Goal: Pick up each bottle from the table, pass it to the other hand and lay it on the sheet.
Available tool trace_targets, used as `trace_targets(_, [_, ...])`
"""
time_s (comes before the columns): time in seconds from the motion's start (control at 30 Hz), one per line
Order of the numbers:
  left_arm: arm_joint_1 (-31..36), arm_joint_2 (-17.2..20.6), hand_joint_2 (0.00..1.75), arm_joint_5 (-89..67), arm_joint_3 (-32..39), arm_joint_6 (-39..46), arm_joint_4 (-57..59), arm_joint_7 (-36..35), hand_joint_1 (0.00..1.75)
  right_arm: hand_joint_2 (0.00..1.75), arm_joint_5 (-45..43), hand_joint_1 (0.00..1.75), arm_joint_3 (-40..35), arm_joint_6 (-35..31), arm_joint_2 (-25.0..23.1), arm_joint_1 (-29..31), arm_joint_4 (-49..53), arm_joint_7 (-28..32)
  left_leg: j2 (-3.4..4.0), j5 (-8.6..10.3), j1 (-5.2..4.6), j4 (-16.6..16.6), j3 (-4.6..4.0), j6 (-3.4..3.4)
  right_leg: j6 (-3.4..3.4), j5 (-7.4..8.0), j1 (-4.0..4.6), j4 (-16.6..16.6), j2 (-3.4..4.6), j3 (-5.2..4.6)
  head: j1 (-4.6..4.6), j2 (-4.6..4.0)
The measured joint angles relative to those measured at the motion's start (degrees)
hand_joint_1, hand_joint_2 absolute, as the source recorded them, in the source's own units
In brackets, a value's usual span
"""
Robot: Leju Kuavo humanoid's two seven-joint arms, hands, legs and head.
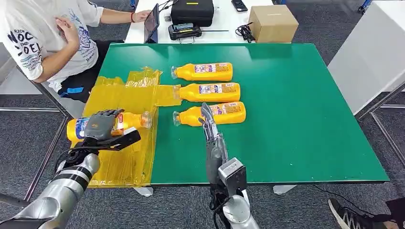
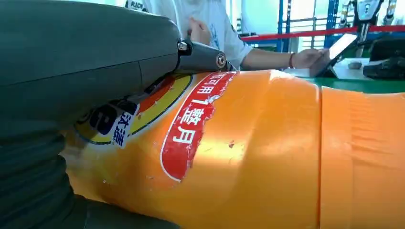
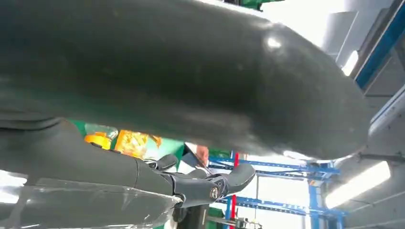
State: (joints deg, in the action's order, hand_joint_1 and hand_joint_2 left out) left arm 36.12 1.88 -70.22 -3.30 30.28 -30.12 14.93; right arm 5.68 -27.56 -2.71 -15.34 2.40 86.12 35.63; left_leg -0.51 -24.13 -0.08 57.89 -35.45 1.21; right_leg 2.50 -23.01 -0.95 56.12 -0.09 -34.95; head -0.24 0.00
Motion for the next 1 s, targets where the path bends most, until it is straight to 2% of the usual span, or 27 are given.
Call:
trace_targets(0.27, [-0.1, -0.3, 1.75, -0.6, 0.0, -1.2, 1.4, -0.5, 1.75, 0.00, 0.0, 0.00, 0.0, 0.0, -0.2, 0.0, -0.7, -0.1, 0.00, 0.00, 0.00, 0.0, 0.00, 0.00, 0.00, 0.00, 0.00, 0.0, 0.00, 0.00, 0.00, 0.00])
trace_targets(0.67, [0.5, -0.6, 1.75, -1.1, 0.0, -8.3, 3.5, -0.7, 1.71, 0.00, 0.1, 0.00, 0.1, 0.2, -0.3, 0.0, -1.9, -0.9, 0.00, 0.00, 0.00, 0.0, 0.01, 0.00, 0.00, 0.00, 0.00, 0.0, 0.00, 0.02, 0.00, 0.00])
trace_targets(0.7, [0.6, -0.6, 1.75, -1.1, 0.0, -8.9, 3.6, -0.7, 1.33, 0.00, 0.1, 0.00, 0.1, 0.2, -0.3, 0.0, -2.0, -1.0, 0.00, 0.00, 0.00, 0.0, 0.02, 0.00, 0.00, 0.00, 0.00, 0.0, 0.00, 0.03, 0.00, 0.00])
trace_targets(0.73, [0.8, -0.7, 1.75, -1.1, 0.0, -9.4, 3.8, -0.7, 0.82, 0.00, 0.1, 0.00, 0.2, 0.2, -0.3, 0.0, -2.2, -1.0, -0.01, 0.00, 0.00, 0.0, 0.03, 0.00, 0.00, 0.00, 0.00, 0.0, 0.00, 0.04, 0.00, 0.00])
trace_targets(0.77, [0.9, -0.7, 1.75, -1.1, 0.0, -9.6, 3.9, -0.7, 0.17, 0.00, 0.1, 0.00, 0.2, 0.2, -0.3, 0.0, -2.3, -1.0, -0.01, 0.00, 0.00, 0.0, 0.03, 0.00, 0.00, 0.00, 0.00, 0.0, 0.00, 0.05, 0.00, 0.00])
trace_targets(0.8, [1.0, -0.7, 1.75, -1.1, 0.0, -9.7, 4.0, -0.7, 0.02, 0.00, 0.1, 0.00, 0.2, 0.2, -0.3, 0.0, -2.3, -1.0, -0.01, 0.00, 0.00, 0.0, 0.04, 0.00, 0.00, 0.00, 0.00, 0.0, 0.00, 0.06, 0.00, 0.00])
trace_targets(0.93, [1.2, -0.7, 1.75, -0.5, 0.0, -10.6, 4.3, -0.7, 0.00, 0.00, 0.1, 0.00, 0.2, 0.4, -0.3, 0.0, -2.7, -1.1, -0.01, 0.00, 0.00, 0.0, 0.08, 0.00, 0.00, 0.00, -0.01, 0.0, 0.00, 0.09, 0.00, 0.00])
trace_targets(0.97, [1.2, -0.7, 0.00, 0.1, 0.0, -11.2, 4.4, -0.6, 0.00, 0.00, 0.1, 0.00, 0.2, 0.4, -0.3, 0.0, -2.7, -1.2, -0.01, 0.00, 0.00, 0.0, 0.09, 0.00, 0.00, 0.00, 0.00, 0.0, 0.00, 0.10, 0.00, 0.00])
trace_targets(1.0, [1.3, -0.7, 0.00, 0.8, 0.0, -11.7, 4.4, -0.5, 0.00, 0.00, 0.1, 0.00, 0.2, 0.5, -0.3, 0.0, -2.8, -1.3, -0.01, 0.00, 0.00, 0.0, 0.09, 0.00, 0.00, 0.00, 0.00, 0.0, 0.00, 0.10, 0.00, 0.00])
